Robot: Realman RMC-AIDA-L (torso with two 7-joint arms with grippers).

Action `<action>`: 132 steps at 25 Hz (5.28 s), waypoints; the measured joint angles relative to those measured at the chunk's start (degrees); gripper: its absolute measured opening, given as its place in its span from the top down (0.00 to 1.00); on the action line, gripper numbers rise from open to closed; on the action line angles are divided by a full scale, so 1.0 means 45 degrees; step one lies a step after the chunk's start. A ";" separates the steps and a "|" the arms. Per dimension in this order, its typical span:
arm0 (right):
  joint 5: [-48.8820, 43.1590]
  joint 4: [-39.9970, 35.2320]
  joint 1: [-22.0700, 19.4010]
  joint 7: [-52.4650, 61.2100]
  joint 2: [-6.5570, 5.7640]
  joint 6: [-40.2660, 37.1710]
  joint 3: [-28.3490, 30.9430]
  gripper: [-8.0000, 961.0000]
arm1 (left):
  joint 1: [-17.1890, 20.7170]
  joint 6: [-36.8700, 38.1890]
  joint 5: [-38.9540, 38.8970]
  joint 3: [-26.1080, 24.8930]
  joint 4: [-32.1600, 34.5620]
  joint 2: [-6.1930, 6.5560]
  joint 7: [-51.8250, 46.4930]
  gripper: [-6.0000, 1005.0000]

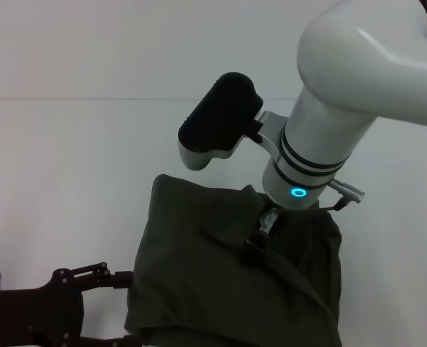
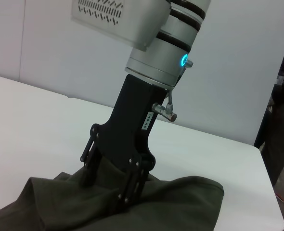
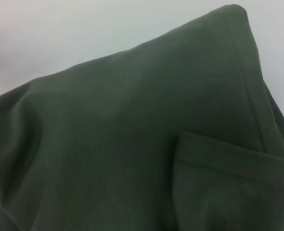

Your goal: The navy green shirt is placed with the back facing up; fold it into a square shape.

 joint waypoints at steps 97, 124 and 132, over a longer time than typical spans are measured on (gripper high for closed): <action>0.7989 0.6664 -0.7774 -1.0461 -0.0734 -0.0611 1.6382 0.86 | -0.0023 -0.0244 -0.0252 -0.2542 -0.2909 -0.0138 -0.0155 0.08; 0.7811 0.7086 -0.7436 -2.4061 -0.0345 0.0143 1.4957 0.11 | -0.0109 -0.0240 -0.0409 -0.3518 -0.3691 -0.0120 -0.0546 0.09; 0.7812 0.7475 -0.7764 -2.4114 -0.0369 0.1109 1.4752 0.11 | -0.0172 -0.0220 -0.0409 -0.3510 -0.3692 -0.0101 -0.0680 0.09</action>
